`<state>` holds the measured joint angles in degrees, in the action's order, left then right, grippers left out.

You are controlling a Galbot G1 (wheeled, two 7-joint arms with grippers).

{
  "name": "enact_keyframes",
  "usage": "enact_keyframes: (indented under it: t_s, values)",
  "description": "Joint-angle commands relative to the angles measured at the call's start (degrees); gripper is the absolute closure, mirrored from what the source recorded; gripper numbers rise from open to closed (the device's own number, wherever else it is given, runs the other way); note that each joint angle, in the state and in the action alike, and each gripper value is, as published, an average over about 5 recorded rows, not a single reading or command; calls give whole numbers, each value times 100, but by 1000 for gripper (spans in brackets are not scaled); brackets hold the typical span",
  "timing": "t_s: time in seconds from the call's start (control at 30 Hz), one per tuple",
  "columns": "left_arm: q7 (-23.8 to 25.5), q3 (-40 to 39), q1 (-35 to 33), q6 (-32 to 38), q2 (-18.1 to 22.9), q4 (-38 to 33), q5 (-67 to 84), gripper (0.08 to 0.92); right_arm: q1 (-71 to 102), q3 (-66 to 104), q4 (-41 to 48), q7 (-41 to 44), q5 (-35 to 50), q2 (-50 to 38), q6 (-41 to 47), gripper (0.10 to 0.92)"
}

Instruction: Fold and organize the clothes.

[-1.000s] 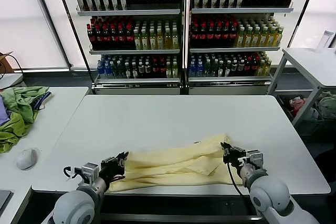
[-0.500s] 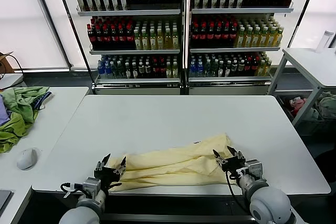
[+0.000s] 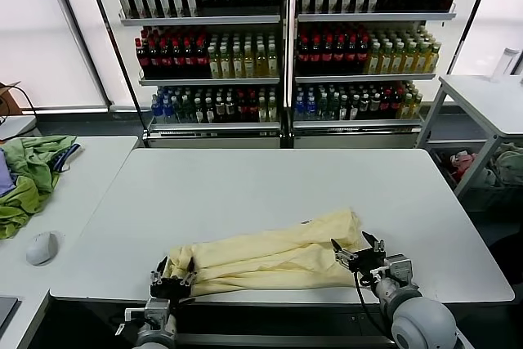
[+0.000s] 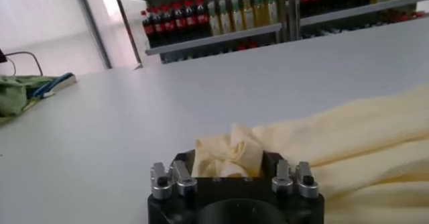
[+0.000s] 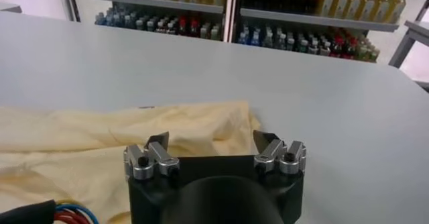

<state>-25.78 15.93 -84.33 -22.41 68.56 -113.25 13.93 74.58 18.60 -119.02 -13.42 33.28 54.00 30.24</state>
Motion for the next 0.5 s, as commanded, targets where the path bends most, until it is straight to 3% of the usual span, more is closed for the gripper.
enact_keyframes:
  t_s: [0.03,0.3,0.5]
  values:
    - [-20,78,-136,44,280,234,290,496,43,15,-30,4,-28,4,-6,203]
    - [311,848,-145,99,-179,129,936,713,42,52,-76,4,19,-35,-12,203]
    - [659,1986,-101,205,-1198,87,1179,863,48,130,-105,15,83,-104,-44,203]
